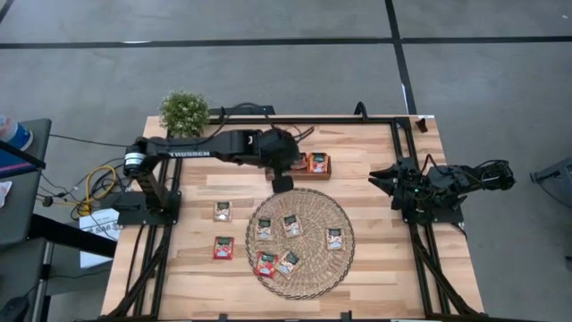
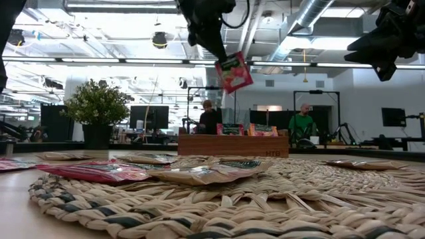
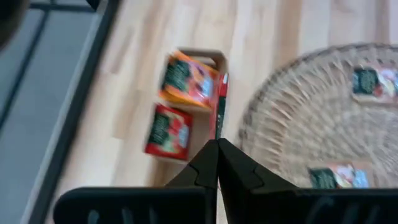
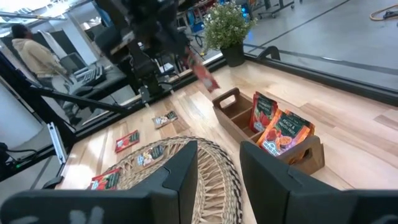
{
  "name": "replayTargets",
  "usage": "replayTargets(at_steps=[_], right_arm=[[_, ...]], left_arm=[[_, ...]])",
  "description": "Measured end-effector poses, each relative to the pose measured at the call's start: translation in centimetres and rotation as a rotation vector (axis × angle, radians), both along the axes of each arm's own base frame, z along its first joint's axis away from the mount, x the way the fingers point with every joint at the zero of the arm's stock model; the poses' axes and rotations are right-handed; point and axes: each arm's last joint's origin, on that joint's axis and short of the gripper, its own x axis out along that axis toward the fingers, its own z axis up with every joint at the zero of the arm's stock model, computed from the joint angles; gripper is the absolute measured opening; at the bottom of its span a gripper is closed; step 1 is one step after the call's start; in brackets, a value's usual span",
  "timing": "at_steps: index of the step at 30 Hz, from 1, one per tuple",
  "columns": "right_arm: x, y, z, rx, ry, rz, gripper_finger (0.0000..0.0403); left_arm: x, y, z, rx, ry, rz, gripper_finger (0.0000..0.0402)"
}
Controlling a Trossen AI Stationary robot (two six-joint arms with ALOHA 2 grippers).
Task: Pick & Place Tea
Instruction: Put the red tea bag in the middle of the wooden organizer
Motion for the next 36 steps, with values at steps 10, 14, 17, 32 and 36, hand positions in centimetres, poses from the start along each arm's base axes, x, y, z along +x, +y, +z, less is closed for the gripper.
replayTargets(at_steps=[10,14,17,32,36], right_arm=[[0.0,0.0,0.0,0.0,0.0,-0.001,0.0113],[0.0,0.0,0.0,0.0,0.0,-0.002,0.0113],[0.0,0.0,0.0,0.0,0.0,-0.002,0.0113],[0.0,0.0,0.0,0.001,-0.001,-0.003,0.0113],[0.0,0.0,0.0,0.0,0.0,-0.002,0.0113]], left_arm=[[0.1,2.3,0.5,0.072,0.0,0.033,0.0],[0.9,2.8,-0.8,0.076,0.032,0.01,0.0],[1.6,3.0,-2.4,0.086,0.099,-0.021,0.0],[3.8,4.2,-6.8,0.132,0.278,-0.107,0.0],[4.9,4.9,-6.9,0.146,0.282,-0.124,0.0]])
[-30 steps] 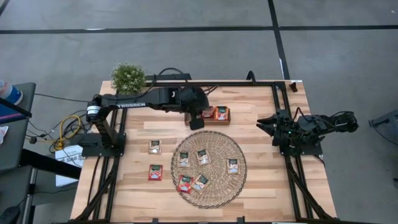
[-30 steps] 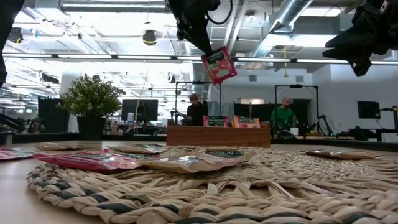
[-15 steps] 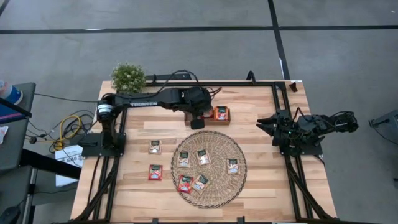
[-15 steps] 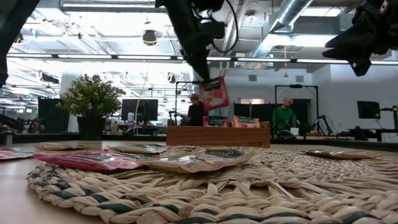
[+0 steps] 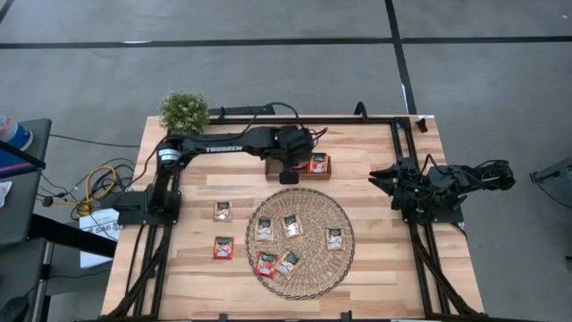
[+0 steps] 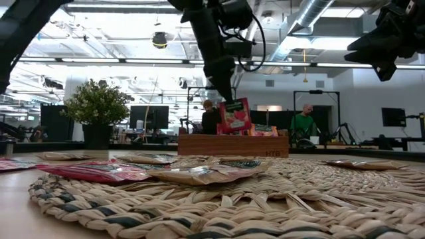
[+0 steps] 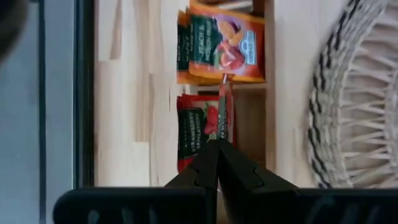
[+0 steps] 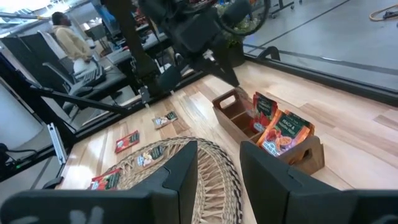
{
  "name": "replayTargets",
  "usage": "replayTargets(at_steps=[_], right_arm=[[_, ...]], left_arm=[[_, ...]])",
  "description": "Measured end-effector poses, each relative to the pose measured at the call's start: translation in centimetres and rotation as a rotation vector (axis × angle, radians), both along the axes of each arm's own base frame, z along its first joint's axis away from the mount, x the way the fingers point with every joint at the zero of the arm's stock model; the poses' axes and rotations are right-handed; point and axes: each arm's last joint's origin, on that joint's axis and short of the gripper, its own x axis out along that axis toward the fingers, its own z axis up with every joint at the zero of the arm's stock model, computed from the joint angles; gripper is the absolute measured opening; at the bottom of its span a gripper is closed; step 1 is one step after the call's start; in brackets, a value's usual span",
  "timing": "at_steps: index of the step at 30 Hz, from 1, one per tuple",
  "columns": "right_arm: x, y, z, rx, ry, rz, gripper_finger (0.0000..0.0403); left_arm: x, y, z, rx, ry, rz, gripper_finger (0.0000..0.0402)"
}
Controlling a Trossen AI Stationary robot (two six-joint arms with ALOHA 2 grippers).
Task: Pick & Place Tea
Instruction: Put the red tea bag in the middle of the wooden organizer
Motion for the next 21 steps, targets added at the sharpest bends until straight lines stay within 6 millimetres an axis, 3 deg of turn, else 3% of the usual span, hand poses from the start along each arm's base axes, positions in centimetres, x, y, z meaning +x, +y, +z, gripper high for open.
replayTargets(at_steps=[4,21], right_arm=[[0.0,0.0,0.01,0.0,-0.001,0.0,0.0113],[0.0,0.0,-0.01,0.0,0.001,0.0,0.0113]], left_arm=[[0.27,0.58,-1.02,-0.009,0.072,0.001,0.0],[0.14,0.84,-0.99,-0.003,0.098,-0.014,0.0]])
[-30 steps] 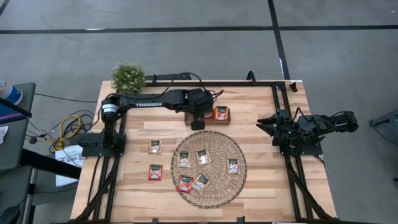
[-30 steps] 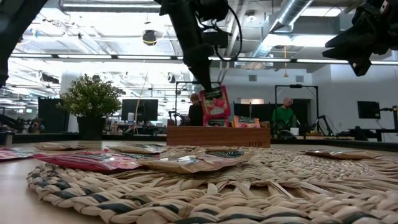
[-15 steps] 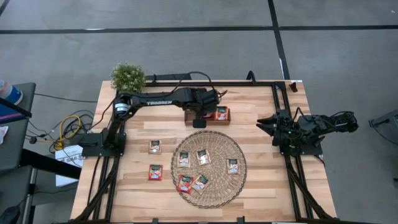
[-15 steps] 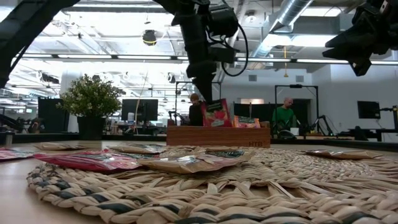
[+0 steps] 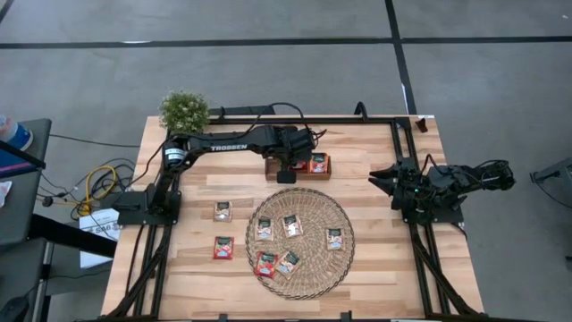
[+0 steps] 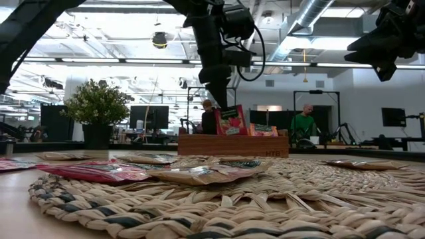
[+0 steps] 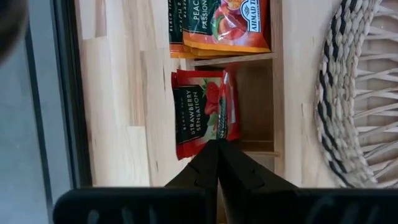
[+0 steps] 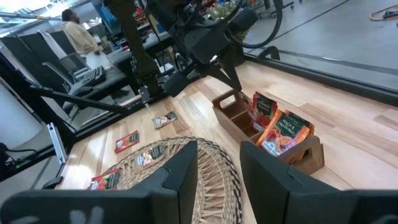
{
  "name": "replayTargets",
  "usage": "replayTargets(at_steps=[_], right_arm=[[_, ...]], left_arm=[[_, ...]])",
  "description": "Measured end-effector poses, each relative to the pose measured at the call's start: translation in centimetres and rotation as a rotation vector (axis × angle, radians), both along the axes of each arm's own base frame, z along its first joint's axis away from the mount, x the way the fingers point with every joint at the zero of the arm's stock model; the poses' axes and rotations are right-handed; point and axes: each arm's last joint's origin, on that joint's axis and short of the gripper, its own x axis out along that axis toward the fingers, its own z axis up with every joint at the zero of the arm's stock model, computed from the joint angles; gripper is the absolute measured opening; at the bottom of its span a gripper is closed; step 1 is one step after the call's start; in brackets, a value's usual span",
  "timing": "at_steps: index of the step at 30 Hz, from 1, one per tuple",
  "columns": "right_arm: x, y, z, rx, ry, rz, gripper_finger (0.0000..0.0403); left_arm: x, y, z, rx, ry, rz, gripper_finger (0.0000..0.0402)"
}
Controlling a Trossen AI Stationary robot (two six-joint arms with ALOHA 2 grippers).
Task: Pick & Place Tea
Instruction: Put the red tea bag in the middle of the wooden organizer
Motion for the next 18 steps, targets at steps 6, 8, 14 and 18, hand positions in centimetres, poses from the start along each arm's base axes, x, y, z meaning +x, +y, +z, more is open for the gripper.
replayTargets(at_steps=[6,8,14,18], right_arm=[[0.0,0.0,0.0,0.0,0.0,0.0,0.0113],[0.0,0.0,0.0,0.0,0.0,0.0,0.0113],[0.0,0.0,0.0,0.0,0.0,0.0,0.0113],[0.0,0.0,0.0,0.0,0.0,0.0,0.0113]], left_arm=[[-0.02,0.1,0.0,0.01,0.01,-0.028,0.0],[-0.05,0.21,-0.01,-0.005,0.007,-0.031,0.0],[-0.11,0.6,0.0,-0.005,0.003,-0.024,0.0],[0.08,0.78,-0.53,-0.032,0.004,-0.031,0.0]])
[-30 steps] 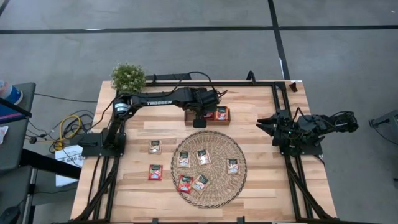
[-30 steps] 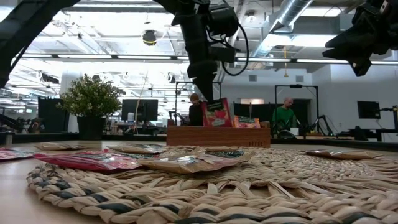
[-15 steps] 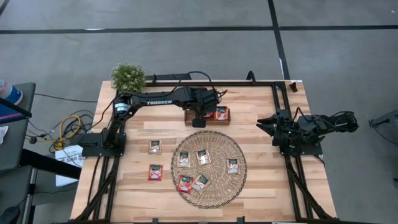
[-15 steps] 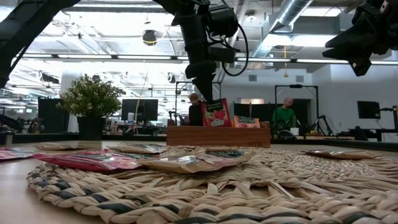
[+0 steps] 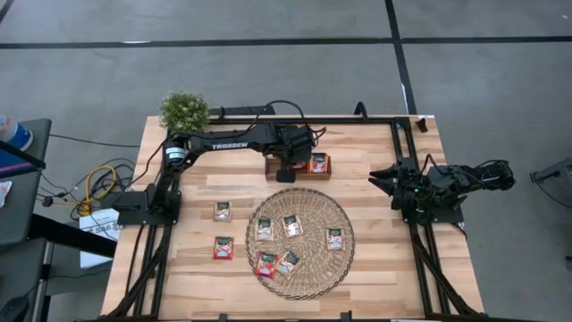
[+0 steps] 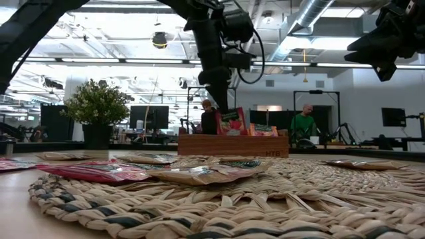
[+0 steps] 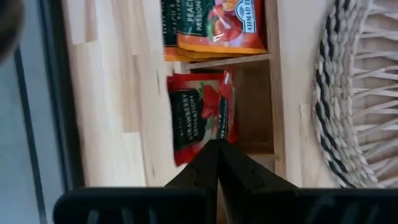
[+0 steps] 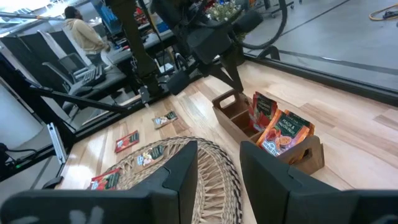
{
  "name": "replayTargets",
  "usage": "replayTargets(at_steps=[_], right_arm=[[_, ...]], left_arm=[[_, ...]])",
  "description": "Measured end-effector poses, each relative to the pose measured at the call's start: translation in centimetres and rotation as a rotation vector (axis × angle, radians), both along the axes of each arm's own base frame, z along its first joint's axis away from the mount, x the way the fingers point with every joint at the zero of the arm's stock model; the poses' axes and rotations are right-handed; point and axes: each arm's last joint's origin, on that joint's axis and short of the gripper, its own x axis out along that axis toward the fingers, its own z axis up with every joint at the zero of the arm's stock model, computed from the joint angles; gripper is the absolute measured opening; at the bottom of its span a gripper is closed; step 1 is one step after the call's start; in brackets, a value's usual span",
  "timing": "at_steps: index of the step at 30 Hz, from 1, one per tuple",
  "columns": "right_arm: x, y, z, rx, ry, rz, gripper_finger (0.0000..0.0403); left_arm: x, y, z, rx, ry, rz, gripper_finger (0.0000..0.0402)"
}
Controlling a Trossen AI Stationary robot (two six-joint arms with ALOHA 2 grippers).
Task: Pick & Place Tea
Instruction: Put the red tea bag in the middle of the wooden organizer
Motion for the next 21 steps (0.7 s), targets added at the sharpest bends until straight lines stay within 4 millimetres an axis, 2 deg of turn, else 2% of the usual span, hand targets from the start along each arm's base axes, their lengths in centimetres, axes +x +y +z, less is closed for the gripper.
replayTargets(at_steps=[5,21], right_arm=[[0.0,0.0,0.0,0.001,0.0,0.0,0.0113],[0.0,0.0,0.0,0.001,-0.001,0.001,0.0113]], left_arm=[[0.27,0.13,-1.03,0.0,0.026,0.001,0.0],[0.86,0.45,-0.97,0.063,-0.021,0.022,0.0]])
